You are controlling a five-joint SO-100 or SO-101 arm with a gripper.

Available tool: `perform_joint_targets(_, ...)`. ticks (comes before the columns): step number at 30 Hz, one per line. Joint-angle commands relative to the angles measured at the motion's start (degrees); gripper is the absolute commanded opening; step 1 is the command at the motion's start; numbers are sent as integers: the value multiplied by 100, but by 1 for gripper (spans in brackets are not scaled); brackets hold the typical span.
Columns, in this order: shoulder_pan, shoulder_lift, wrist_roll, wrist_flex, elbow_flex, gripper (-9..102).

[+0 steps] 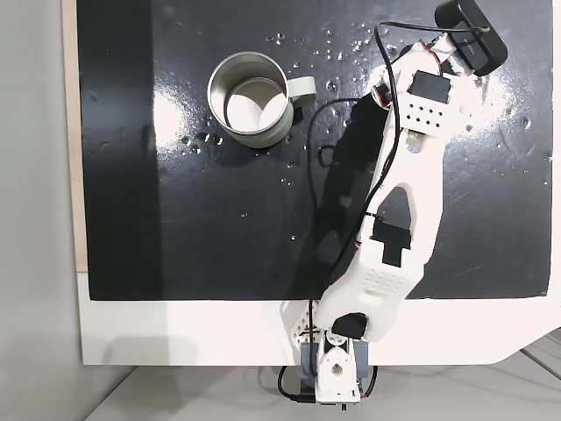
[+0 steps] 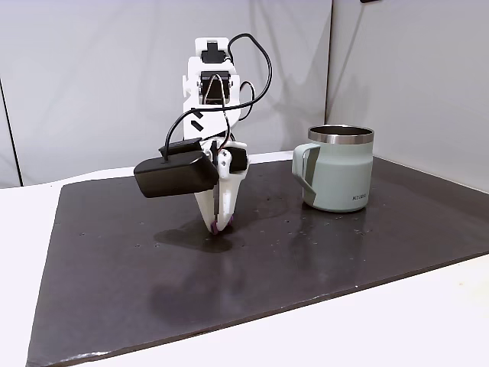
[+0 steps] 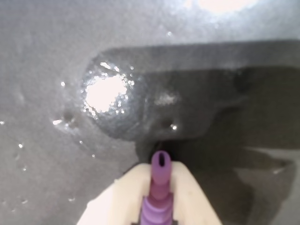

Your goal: Grasp a pengrip and put it in the cup.

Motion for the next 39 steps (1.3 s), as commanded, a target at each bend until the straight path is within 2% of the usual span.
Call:
perform_joint_targets(1, -26, -9, 220, -44, -308, 4)
perform_joint_targets(9, -158, 606, 844, 817, -1134, 4)
perform_joint_targets(20, -668, 2646, 1652, 2355, -1213, 3)
perform_joint_targets(24, -993, 3217, 2145, 2672, -1248, 3)
perform_joint_targets(33, -1819, 3516, 4201, 2215, -1503, 0)
perform_joint_targets(39, -2461, 3384, 5019, 2083, -1485, 0)
